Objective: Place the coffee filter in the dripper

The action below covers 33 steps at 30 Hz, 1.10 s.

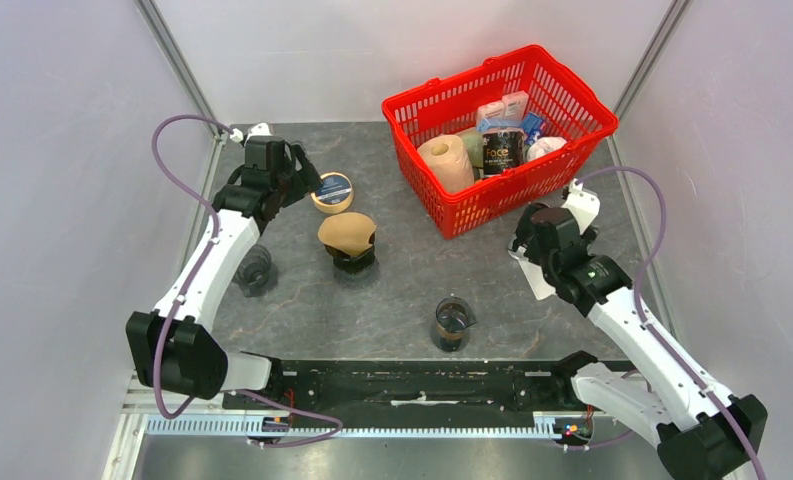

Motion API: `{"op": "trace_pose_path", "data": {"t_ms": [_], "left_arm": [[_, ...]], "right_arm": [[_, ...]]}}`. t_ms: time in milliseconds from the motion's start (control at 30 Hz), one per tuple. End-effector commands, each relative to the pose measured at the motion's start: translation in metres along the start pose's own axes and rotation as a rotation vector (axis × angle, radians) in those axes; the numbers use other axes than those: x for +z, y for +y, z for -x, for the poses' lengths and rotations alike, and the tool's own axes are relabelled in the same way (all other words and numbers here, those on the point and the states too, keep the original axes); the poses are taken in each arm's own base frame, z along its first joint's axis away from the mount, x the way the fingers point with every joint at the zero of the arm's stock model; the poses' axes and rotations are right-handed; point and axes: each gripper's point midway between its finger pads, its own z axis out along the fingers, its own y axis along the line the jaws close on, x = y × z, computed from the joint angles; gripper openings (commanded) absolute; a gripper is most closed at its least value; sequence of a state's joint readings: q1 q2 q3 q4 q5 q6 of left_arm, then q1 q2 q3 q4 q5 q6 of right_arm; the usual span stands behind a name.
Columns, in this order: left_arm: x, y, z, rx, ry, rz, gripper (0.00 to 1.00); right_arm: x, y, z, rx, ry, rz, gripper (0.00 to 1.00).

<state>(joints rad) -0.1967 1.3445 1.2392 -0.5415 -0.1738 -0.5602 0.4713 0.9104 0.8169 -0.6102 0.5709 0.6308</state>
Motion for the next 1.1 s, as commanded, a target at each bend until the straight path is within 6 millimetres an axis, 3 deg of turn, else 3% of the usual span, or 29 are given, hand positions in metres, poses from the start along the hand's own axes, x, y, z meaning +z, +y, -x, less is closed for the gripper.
{"op": "trace_pose_path", "data": {"t_ms": [0, 133, 367, 533, 733, 933, 1067], "left_arm": [[0.001, 0.018, 0.01, -0.067, -0.071, 0.082, 0.92], [-0.002, 0.072, 0.006, -0.112, -0.102, 0.302, 0.91], [0.01, 0.13, -0.029, -0.145, 0.002, 0.453, 0.86], [0.018, 0.143, -0.044, -0.146, 0.036, 0.516, 0.83], [0.03, 0.157, -0.068, -0.117, 0.154, 0.612, 0.71], [0.031, 0.17, -0.078, -0.112, 0.181, 0.69, 0.68], [0.032, 0.173, -0.079, -0.105, 0.183, 0.704, 0.59]], "right_arm": [[-0.01, 0.017, 0.001, 0.086, 0.097, 0.1, 0.99], [-0.006, 0.024, 0.001, 0.076, 0.13, 0.11, 0.99], [0.002, 0.022, 0.0, 0.017, 0.137, 0.079, 0.99], [0.002, 0.016, 0.006, -0.003, 0.111, 0.057, 0.99], [0.002, 0.015, 0.008, -0.029, 0.104, 0.05, 0.99], [0.003, 0.016, 0.008, -0.037, 0.108, 0.055, 0.99], [0.004, 0.017, 0.009, -0.047, 0.111, 0.054, 0.99]]}}
